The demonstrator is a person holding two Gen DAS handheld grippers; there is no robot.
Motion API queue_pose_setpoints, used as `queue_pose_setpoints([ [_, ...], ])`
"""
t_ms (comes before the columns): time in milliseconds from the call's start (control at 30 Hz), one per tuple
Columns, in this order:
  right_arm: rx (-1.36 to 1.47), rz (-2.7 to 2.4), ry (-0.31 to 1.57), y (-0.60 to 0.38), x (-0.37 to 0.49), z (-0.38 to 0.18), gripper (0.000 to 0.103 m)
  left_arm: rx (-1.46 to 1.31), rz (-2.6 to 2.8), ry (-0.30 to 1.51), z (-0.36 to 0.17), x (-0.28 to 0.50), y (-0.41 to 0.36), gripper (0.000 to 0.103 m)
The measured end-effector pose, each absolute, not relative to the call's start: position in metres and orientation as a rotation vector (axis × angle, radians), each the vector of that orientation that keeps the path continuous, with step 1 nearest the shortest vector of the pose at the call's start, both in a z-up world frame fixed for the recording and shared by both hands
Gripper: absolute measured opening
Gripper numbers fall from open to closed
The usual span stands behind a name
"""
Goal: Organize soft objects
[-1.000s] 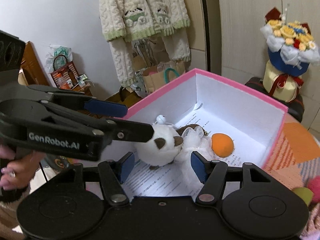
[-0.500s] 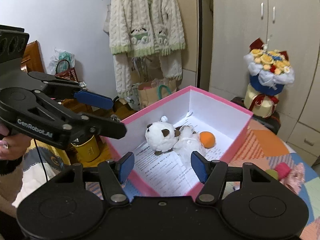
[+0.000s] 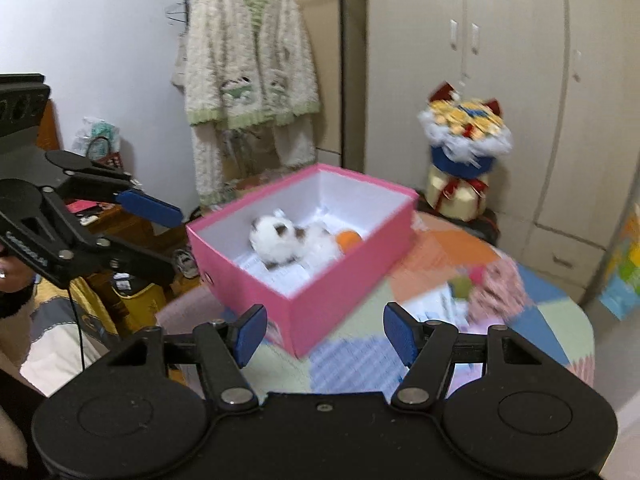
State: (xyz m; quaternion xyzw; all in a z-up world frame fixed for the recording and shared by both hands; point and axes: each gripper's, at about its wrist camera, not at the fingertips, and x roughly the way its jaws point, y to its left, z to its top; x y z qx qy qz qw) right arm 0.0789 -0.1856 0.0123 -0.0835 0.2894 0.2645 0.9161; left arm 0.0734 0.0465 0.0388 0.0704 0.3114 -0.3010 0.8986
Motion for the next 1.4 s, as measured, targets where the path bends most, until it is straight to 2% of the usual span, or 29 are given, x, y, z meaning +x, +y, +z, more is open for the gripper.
queue_pose_setpoints([
  [500, -0.101, 0.500, 0.634, -0.256, 0.094, -0.024, 0.070, 0.109, -0.713, 0.765, -0.013, 0.105, -0.039, 0.073],
  [1167, 0.011, 0.505, 0.626, -0.296, 0.158, -0.053, 0.070, -0.005, -0.567, 0.779, -0.063, 0.165, -0.091, 0.073],
  [1300, 0.044, 0.566, 0.646, -0.291, 0.182, -0.055, 0.070, -0.041, -0.508, 0.723, -0.080, 0.172, -0.096, 0.073],
  [1400, 0.005, 0.594, 0.678, -0.277, 0.203, -0.062, 0.062, -0.040, -0.453, 0.655, -0.089, 0.174, -0.102, 0.072],
])
